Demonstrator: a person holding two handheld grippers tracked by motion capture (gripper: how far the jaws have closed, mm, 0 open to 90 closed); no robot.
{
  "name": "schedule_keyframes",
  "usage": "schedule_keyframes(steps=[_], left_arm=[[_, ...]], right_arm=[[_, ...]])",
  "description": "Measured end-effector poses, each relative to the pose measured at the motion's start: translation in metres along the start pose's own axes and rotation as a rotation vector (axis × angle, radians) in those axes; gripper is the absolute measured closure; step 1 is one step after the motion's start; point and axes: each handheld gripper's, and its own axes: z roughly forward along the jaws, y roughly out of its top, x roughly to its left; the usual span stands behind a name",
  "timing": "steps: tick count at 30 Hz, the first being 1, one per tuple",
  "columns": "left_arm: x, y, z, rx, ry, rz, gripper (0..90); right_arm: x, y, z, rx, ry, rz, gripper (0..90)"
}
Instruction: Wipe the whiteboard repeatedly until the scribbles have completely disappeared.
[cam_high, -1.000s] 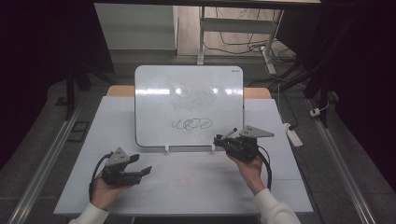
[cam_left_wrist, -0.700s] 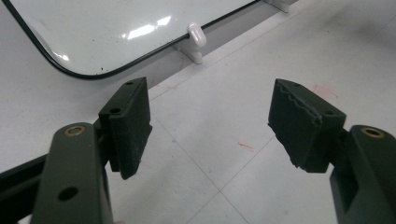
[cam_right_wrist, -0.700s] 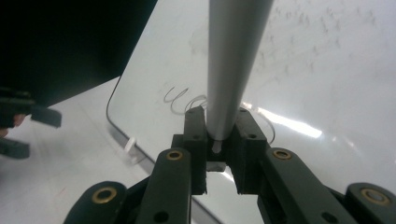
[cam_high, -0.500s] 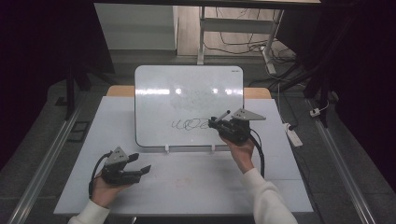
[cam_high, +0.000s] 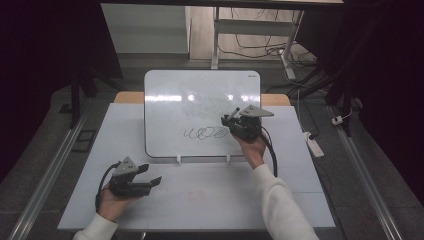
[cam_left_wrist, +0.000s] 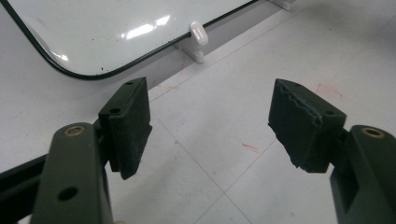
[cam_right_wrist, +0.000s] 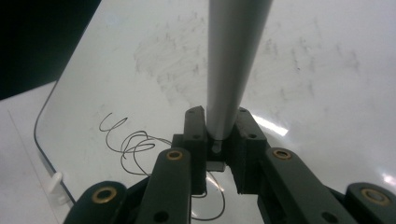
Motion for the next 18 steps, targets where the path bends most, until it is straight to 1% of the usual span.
schedule_keyframes(steps=[2, 4, 6, 8, 9, 11, 12, 14, 15, 16, 17, 18], left_arm=[[0.000, 0.000, 0.000, 0.002, -0.001, 0.000, 30.8], [0.000, 0.000, 0.001, 0.004, 0.000, 0.000, 30.8], [-0.001, 0.000, 0.001, 0.005, 0.000, 0.002, 30.8], [0.000, 0.000, 0.000, 0.003, 0.002, 0.002, 30.8], [0.000, -0.001, 0.000, 0.001, 0.003, 0.001, 30.8], [0.000, -0.001, 0.000, 0.000, 0.004, -0.002, 30.8], [0.000, -0.001, 0.000, 0.001, 0.004, -0.001, 30.8], [0.000, -0.001, 0.000, 0.001, 0.004, 0.001, 30.8], [0.000, -0.001, 0.000, 0.002, 0.003, 0.002, 30.8], [0.000, -0.001, 0.000, 0.002, 0.004, 0.003, 30.8], [0.000, -0.001, 0.000, 0.002, 0.004, 0.003, 30.8], [-0.001, -0.001, 0.000, 0.006, 0.005, 0.004, 30.8]], right_arm=[[-0.002, -0.002, -0.001, -0.008, 0.001, 0.025, 77.7], [-0.002, -0.005, 0.000, 0.002, 0.007, 0.024, 77.6], [0.000, -0.008, 0.002, 0.022, 0.011, 0.010, 77.6], [0.003, -0.010, 0.005, 0.048, -0.011, -0.007, 77.6], [0.003, -0.011, 0.005, 0.048, -0.019, -0.016, 77.6], [0.000, -0.011, 0.003, 0.035, -0.045, -0.010, 77.6], [-0.002, -0.012, 0.002, 0.027, -0.047, 0.001, 77.7], [-0.001, -0.017, 0.001, 0.023, -0.028, 0.012, 77.7], [0.003, -0.020, 0.002, 0.034, -0.007, 0.002, 77.7], [0.007, -0.024, 0.004, 0.054, 0.020, -0.019, 77.7], [0.011, -0.026, 0.004, 0.073, 0.030, -0.053, 77.7], [0.012, -0.027, 0.003, 0.077, 0.026, -0.070, 77.7]])
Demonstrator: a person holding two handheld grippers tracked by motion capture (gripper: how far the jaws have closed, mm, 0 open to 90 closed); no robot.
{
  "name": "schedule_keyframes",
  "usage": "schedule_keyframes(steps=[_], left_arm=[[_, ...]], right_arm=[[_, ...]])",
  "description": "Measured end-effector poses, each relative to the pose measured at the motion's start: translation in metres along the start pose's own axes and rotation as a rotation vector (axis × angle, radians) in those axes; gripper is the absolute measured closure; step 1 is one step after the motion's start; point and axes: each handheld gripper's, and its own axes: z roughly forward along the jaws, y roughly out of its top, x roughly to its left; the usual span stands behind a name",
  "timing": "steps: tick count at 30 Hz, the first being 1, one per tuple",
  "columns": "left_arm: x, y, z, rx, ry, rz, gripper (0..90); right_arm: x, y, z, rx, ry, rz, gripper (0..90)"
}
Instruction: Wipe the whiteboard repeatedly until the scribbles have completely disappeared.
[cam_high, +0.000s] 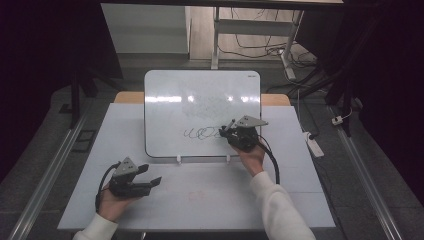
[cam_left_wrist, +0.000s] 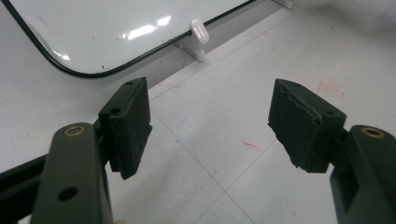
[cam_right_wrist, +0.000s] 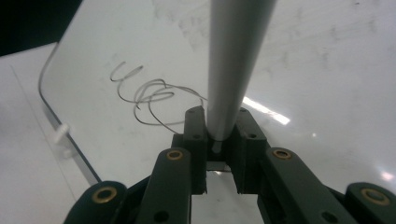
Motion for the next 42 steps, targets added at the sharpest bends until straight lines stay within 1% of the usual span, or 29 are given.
schedule_keyframes(steps=[1, 3, 5, 6, 8, 9, 10, 12, 14, 15, 17, 18, 19, 21, 22, 23, 24, 26, 27, 28, 29, 31, 32, 34, 36, 37, 38, 39, 42], left_arm=[[0.000, 0.000, 0.000, 0.001, 0.001, 0.000, 30.8], [-0.001, 0.000, 0.000, -0.001, 0.002, 0.002, 30.9], [-0.001, 0.000, 0.000, -0.001, 0.001, 0.003, 30.8], [-0.001, 0.000, 0.000, 0.000, 0.001, 0.003, 30.9], [0.000, 0.000, 0.001, 0.003, 0.002, 0.000, 30.8], [0.000, 0.000, 0.001, 0.004, 0.002, -0.001, 30.8], [0.000, 0.000, 0.001, 0.004, 0.002, -0.001, 30.9], [-0.001, 0.000, 0.001, 0.004, 0.002, 0.001, 30.9], [-0.001, 0.000, 0.001, 0.002, 0.000, 0.003, 30.9], [-0.001, 0.000, 0.001, 0.002, 0.000, 0.005, 30.9], [-0.001, 0.000, 0.002, 0.005, 0.000, 0.002, 31.0], [0.000, 0.000, 0.002, 0.007, 0.000, 0.000, 31.0], [-0.001, 0.000, 0.002, 0.008, 0.001, 0.000, 31.0], [-0.002, 0.000, 0.002, 0.007, 0.000, 0.003, 31.0], [-0.002, 0.000, 0.002, 0.005, 0.000, 0.003, 31.0], [-0.002, 0.000, 0.001, 0.004, -0.001, 0.004, 31.0], [-0.002, 0.000, 0.002, 0.003, -0.001, 0.004, 31.0], [-0.001, 0.000, 0.002, 0.007, -0.001, 0.004, 31.0], [-0.001, 0.000, 0.003, 0.009, 0.000, 0.003, 31.0], [-0.001, 0.000, 0.003, 0.009, 0.000, 0.002, 31.0], [-0.001, 0.000, 0.003, 0.009, 0.000, 0.003, 31.0], [-0.002, 0.000, 0.002, 0.005, -0.001, 0.006, 31.0], [-0.002, 0.000, 0.001, 0.004, -0.001, 0.007, 31.0], [-0.002, 0.000, 0.001, 0.003, -0.002, 0.005, 31.1], [-0.001, 0.000, 0.002, 0.007, -0.002, 0.004, 31.1], [-0.001, 0.000, 0.003, 0.008, -0.002, 0.005, 31.1], [-0.001, 0.000, 0.003, 0.009, -0.001, 0.006, 31.1], [-0.002, 0.000, 0.002, 0.008, -0.001, 0.007, 31.1], [-0.003, 0.000, 0.001, 0.002, -0.003, 0.010, 31.1]], right_arm=[[-0.003, 0.000, -0.002, -0.006, -0.013, 0.005, 77.7], [-0.013, 0.000, -0.009, -0.051, -0.063, 0.063, 77.8], [-0.015, -0.004, -0.011, -0.077, -0.061, 0.097, 77.8], [-0.011, -0.006, -0.009, -0.066, -0.045, 0.087, 77.8], [-0.002, -0.010, -0.004, -0.028, 0.010, 0.035, 77.8], [-0.001, -0.011, -0.005, -0.024, 0.006, 0.017, 77.8], [-0.005, -0.011, -0.006, -0.029, 0.011, 0.029, 77.8], [-0.014, -0.010, -0.012, -0.074, -0.040, 0.077, 77.8], [-0.015, -0.011, -0.013, -0.089, -0.049, 0.097, 77.9], [-0.011, -0.012, -0.011, -0.076, -0.031, 0.083, 77.9], [-0.001, -0.015, -0.005, -0.035, 0.026, 0.016, 77.9], [-0.001, -0.014, -0.005, -0.031, 0.019, -0.002, 77.9], [-0.006, -0.013, -0.006, -0.038, 0.024, 0.017, 77.9], [-0.018, -0.009, -0.010, -0.098, -0.029, 0.080, 77.9], [-0.022, -0.007, -0.011, -0.115, -0.045, 0.100, 77.9], [-0.023, -0.006, -0.011, -0.120, -0.042, 0.108, 77.9], [-0.020, -0.005, -0.009, -0.115, -0.040, 0.098, 77.9], [-0.009, -0.007, -0.002, -0.078, 0.027, 0.042, 77.9], [-0.005, -0.008, 0.000, -0.068, 0.032, 0.009, 78.0], [-0.006, -0.006, 0.000, -0.063, 0.024, 0.005, 77.9], [-0.011, -0.005, -0.001, -0.084, 0.016, 0.033, 77.9], [-0.021, -0.003, -0.005, -0.135, -0.031, 0.099, 78.0], [-0.023, -0.002, -0.006, -0.141, -0.035, 0.110, 78.0], [-0.017, -0.002, -0.003, -0.117, -0.018, 0.082, 78.0], [-0.004, -0.006, 0.005, -0.068, 0.062, 0.026, 78.0], [0.000, -0.007, 0.007, -0.056, 0.065, -0.007, 78.0], [-0.001, -0.005, 0.006, -0.052, 0.057, -0.005, 78.0], [-0.005, -0.004, 0.006, -0.074, 0.047, 0.023, 78.0], [-0.020, 0.001, 0.000, -0.147, -0.024, 0.112, 78.1]])
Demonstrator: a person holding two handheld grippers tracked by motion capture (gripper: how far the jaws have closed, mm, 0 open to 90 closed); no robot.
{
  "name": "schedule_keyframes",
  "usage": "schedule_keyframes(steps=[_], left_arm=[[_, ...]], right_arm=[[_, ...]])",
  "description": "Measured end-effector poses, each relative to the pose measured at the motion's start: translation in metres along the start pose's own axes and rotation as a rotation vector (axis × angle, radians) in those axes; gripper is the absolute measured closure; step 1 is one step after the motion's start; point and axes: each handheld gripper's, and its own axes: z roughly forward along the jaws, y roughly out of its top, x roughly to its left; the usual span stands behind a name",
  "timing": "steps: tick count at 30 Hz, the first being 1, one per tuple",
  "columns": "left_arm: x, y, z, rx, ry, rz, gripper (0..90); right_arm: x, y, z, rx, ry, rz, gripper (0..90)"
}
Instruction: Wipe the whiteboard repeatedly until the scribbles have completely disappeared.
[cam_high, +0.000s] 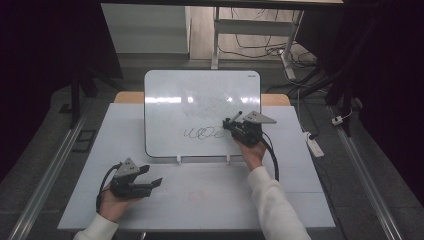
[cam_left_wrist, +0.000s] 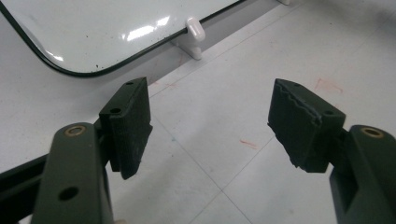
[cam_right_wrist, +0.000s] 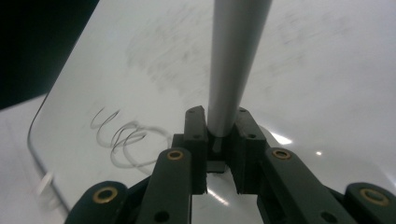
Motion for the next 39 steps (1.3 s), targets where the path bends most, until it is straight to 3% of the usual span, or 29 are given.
schedule_keyframes(steps=[2, 4, 6, 10, 11, 12, 15, 16, 17, 19, 21, 23, 24, 26, 30, 32, 35, 37, 39], left_arm=[[0.001, 0.000, 0.001, -0.001, 0.000, -0.003, 31.1], [0.002, 0.000, 0.001, 0.004, -0.001, -0.004, 31.1], [0.002, 0.000, 0.002, 0.005, 0.001, -0.003, 31.1], [0.000, 0.000, 0.000, 0.000, 0.000, 0.001, 31.1], [0.000, 0.000, 0.000, -0.001, 0.000, 0.000, 31.1], [0.001, 0.000, 0.000, -0.001, 0.000, 0.000, 31.2], [0.002, 0.000, 0.002, 0.005, 0.000, -0.003, 31.2], [0.002, 0.000, 0.002, 0.006, 0.000, -0.002, 31.1], [0.001, 0.000, 0.002, 0.006, 0.001, 0.001, 31.1], [0.000, 0.000, 0.001, 0.003, 0.001, 0.004, 31.1], [0.000, 0.000, 0.001, 0.001, 0.001, 0.004, 31.2], [0.000, 0.000, 0.001, 0.000, 0.000, 0.002, 31.2], [0.001, 0.000, 0.001, 0.003, 0.001, -0.001, 31.1], [0.001, 0.000, 0.002, 0.006, 0.000, 0.000, 31.1], [0.000, 0.000, 0.000, 0.000, 0.000, 0.004, 31.2], [0.001, 0.000, 0.001, 0.000, -0.001, 0.002, 31.2], [0.001, 0.000, 0.002, 0.006, 0.000, 0.002, 31.2], [0.000, 0.000, 0.001, 0.005, 0.000, 0.006, 31.2], [0.000, 0.000, 0.000, 0.001, 0.001, 0.006, 31.2]], right_arm=[[0.003, 0.000, 0.002, 0.006, 0.010, -0.003, 78.0], [0.016, -0.005, 0.009, 0.061, 0.080, -0.061, 78.1], [0.022, -0.007, 0.012, 0.085, 0.095, -0.107, 78.1], [0.004, 0.002, 0.006, -0.006, 0.014, 0.001, 78.1], [0.003, 0.002, 0.006, -0.011, 0.014, 0.010, 78.1], [0.005, 0.001, 0.007, -0.006, 0.017, 0.001, 78.1], [0.019, -0.004, 0.014, 0.066, 0.099, -0.076, 78.1], [0.021, -0.004, 0.015, 0.071, 0.098, -0.095, 78.1], [0.019, -0.003, 0.015, 0.067, 0.094, -0.089, 78.1], [0.012, 0.001, 0.013, 0.018, 0.049, -0.033, 78.1], [0.009, 0.003, 0.013, 0.001, 0.042, 0.000, 78.1], [0.012, 0.003, 0.015, 0.010, 0.050, -0.013, 78.1], [0.023, -0.001, 0.020, 0.055, 0.101, -0.068, 78.1], [0.027, -0.001, 0.022, 0.073, 0.108, -0.097, 78.1], [0.014, 0.004, 0.018, 0.004, 0.042, -0.022, 78.1], [0.018, 0.004, 0.020, 0.012, 0.047, -0.032, 78.1], [0.033, -0.003, 0.028, 0.074, 0.133, -0.103, 78.1], [0.032, -0.001, 0.029, 0.066, 0.121, -0.101, 78.1], [0.023, 0.003, 0.026, 0.012, 0.071, -0.050, 78.1]])
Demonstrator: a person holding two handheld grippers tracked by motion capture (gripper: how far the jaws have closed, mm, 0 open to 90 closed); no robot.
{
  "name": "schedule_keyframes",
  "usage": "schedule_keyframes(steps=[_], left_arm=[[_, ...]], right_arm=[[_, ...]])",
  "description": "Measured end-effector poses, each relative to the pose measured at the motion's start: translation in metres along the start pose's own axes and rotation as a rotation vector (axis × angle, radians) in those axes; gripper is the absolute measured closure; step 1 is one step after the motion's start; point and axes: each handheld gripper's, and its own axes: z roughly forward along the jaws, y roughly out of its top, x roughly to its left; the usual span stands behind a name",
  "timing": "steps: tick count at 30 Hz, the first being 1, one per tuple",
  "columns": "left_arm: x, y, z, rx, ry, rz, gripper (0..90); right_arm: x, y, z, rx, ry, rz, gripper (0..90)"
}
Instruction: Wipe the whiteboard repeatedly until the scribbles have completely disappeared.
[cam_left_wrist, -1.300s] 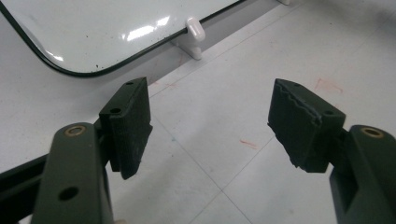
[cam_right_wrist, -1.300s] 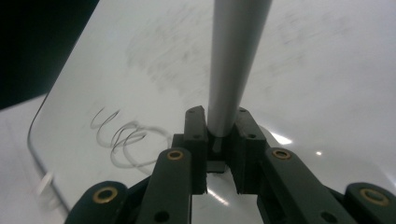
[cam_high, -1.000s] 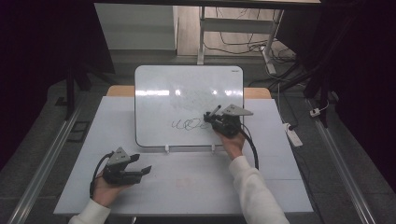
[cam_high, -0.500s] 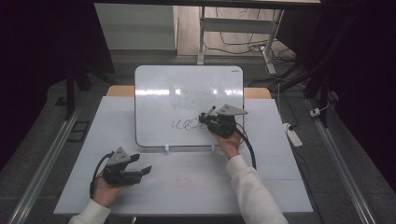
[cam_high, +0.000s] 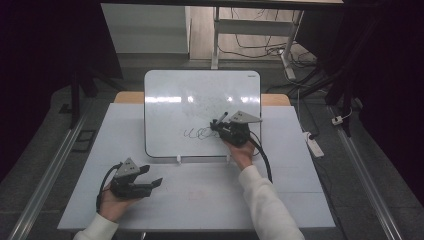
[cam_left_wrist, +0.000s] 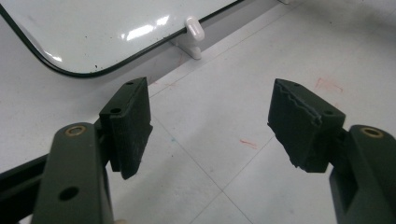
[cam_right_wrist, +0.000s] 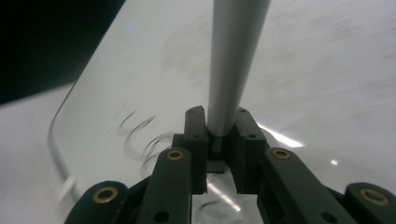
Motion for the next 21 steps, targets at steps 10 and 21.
schedule_keyframes(steps=[10, 21], left_arm=[[0.000, 0.000, 0.000, -0.001, 0.000, 0.000, 31.2], [0.000, 0.000, -0.001, -0.003, 0.000, -0.001, 31.2]], right_arm=[[0.006, 0.000, 0.008, 0.004, 0.020, -0.011, 78.1], [0.011, 0.002, 0.013, -0.019, 0.008, -0.008, 78.1]])
